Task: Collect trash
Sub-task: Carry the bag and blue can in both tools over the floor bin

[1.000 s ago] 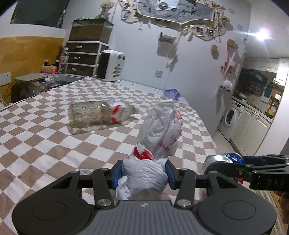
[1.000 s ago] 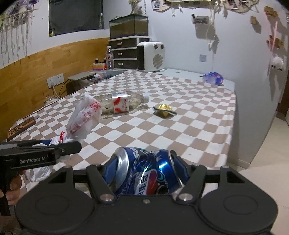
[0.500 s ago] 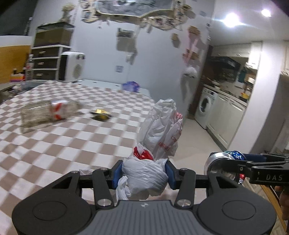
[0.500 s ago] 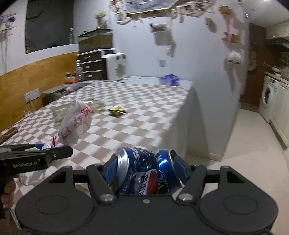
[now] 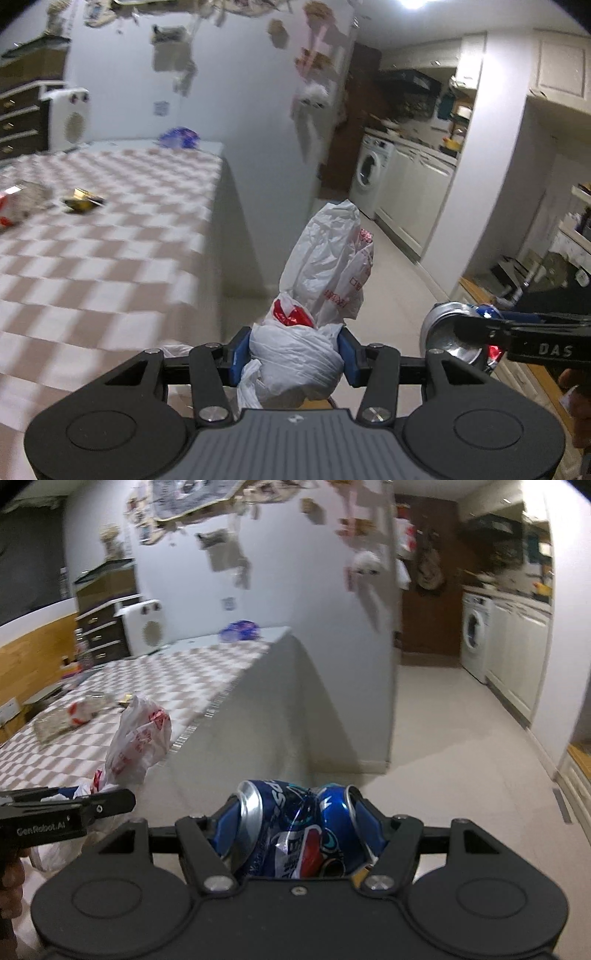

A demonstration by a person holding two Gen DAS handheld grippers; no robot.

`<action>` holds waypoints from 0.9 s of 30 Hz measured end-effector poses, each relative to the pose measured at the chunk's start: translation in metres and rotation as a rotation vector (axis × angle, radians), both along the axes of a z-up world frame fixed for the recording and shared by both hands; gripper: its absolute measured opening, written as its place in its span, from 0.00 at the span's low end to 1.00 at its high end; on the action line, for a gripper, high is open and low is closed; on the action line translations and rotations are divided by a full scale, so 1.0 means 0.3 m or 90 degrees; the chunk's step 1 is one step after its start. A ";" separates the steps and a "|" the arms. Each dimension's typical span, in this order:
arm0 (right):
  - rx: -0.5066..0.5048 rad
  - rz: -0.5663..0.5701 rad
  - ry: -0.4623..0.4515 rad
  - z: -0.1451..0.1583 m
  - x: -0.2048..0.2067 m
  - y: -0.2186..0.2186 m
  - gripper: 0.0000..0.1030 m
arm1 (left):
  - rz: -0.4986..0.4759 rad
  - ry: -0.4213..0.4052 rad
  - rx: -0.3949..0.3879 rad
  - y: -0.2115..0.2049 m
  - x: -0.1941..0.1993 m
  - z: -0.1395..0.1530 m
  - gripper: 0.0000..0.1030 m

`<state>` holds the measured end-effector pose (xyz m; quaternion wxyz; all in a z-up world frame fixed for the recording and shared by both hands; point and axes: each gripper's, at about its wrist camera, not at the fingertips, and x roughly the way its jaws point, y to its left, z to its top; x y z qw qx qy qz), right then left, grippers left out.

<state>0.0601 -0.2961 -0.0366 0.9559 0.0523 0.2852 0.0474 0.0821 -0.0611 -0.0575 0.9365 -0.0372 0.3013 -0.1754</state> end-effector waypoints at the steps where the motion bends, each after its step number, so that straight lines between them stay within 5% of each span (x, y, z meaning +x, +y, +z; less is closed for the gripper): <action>1: 0.003 -0.011 0.007 -0.021 0.000 -0.032 0.66 | -0.006 0.008 -0.001 -0.026 0.007 -0.017 0.48; 13: 0.024 -0.115 0.088 -0.320 0.062 -0.267 0.67 | -0.025 0.096 -0.006 -0.248 0.189 -0.313 0.48; 27: 0.138 -0.215 0.185 -0.760 0.365 -0.310 0.67 | 0.019 0.222 -0.030 -0.306 0.529 -0.769 0.48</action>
